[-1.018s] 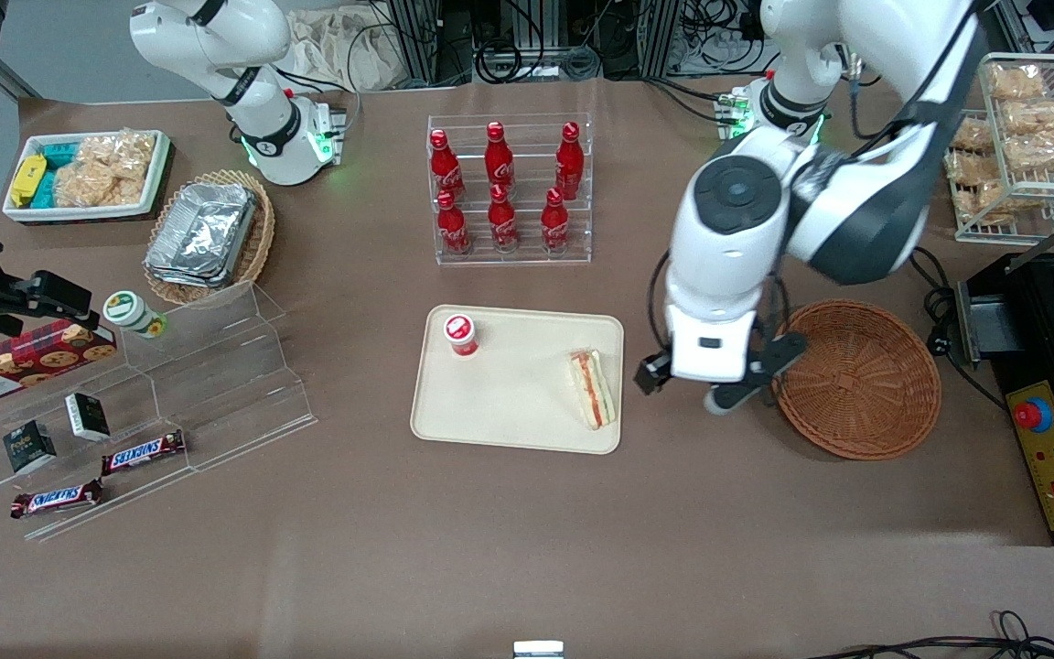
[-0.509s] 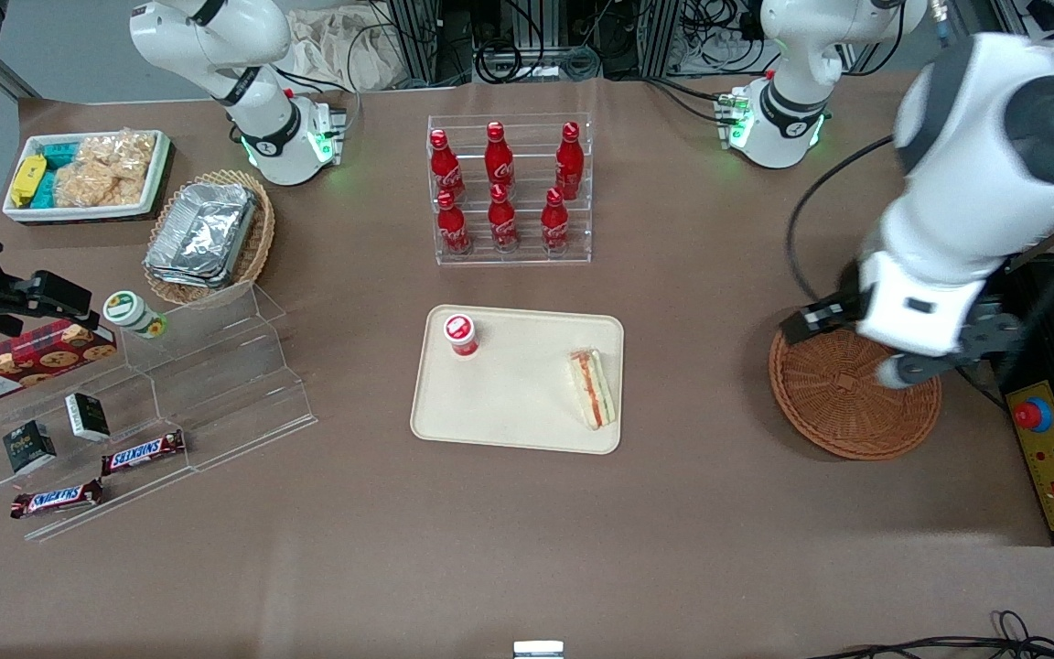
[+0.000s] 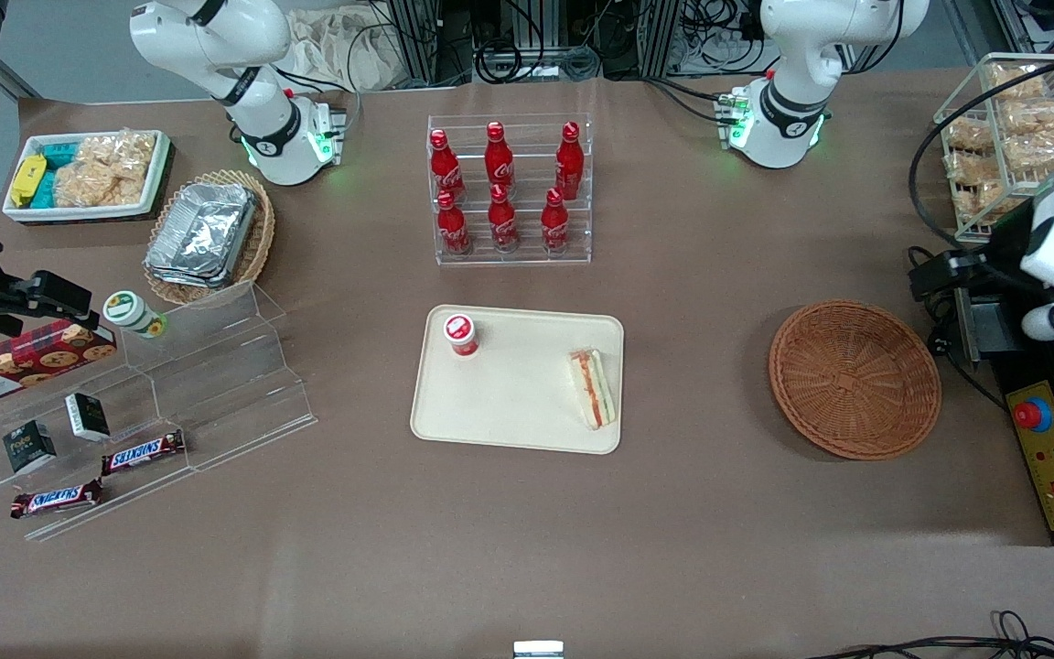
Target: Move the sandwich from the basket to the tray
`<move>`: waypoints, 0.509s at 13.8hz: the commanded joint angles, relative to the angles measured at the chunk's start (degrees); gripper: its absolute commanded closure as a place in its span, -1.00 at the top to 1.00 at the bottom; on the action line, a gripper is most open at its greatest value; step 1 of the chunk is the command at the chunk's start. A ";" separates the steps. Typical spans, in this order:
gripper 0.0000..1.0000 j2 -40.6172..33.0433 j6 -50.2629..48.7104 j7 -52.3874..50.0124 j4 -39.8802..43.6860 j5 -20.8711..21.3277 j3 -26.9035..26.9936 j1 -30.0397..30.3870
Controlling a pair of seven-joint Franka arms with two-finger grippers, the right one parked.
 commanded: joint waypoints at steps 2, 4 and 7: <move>1.00 -5.03 0.53 4.19 -5.82 -1.02 3.76 -1.42; 1.00 -5.13 0.19 5.06 -5.39 -0.84 4.73 -1.42; 1.00 -4.78 0.10 9.02 -4.60 -0.05 4.73 -1.51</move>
